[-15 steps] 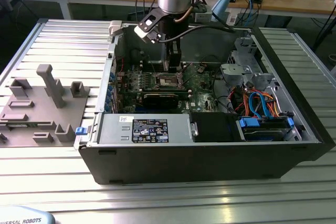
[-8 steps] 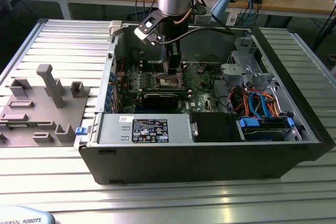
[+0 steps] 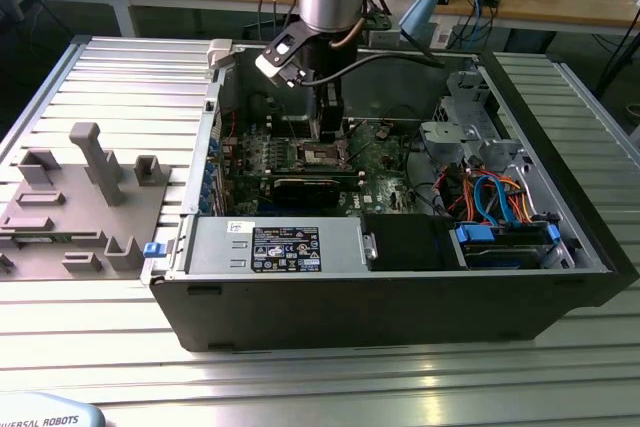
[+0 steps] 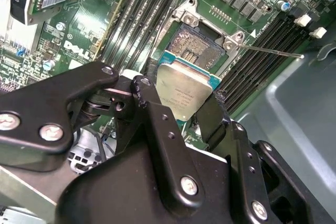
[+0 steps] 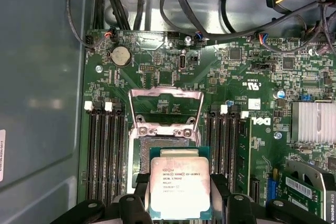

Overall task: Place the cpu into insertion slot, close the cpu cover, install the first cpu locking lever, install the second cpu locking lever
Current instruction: 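Place the cpu into insertion slot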

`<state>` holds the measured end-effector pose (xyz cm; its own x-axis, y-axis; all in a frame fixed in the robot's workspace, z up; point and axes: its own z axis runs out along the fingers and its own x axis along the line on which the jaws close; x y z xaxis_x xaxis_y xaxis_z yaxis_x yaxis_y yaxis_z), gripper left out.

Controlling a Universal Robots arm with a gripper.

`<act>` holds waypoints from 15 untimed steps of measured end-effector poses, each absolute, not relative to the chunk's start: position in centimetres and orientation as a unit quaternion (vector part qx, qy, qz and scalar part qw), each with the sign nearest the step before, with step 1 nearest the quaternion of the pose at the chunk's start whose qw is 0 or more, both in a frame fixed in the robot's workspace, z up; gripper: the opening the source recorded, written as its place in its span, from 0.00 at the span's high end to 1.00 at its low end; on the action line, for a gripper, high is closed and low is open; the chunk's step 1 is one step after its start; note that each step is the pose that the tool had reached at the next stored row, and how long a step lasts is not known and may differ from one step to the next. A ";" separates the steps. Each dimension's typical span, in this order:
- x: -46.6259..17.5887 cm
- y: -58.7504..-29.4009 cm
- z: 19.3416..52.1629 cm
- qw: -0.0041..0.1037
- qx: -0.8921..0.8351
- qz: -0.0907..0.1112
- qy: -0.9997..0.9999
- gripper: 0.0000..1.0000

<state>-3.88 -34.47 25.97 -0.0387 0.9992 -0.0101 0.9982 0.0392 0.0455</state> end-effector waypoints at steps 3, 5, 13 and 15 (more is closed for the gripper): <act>-4.0 -34.5 25.7 0.019 0.693 0.013 0.721 0.46; -4.1 -34.5 25.6 0.019 0.693 0.013 0.721 0.46; -4.1 -34.4 24.9 0.019 0.693 0.013 0.721 0.46; -4.1 -34.4 24.8 0.019 0.693 0.013 0.721 0.46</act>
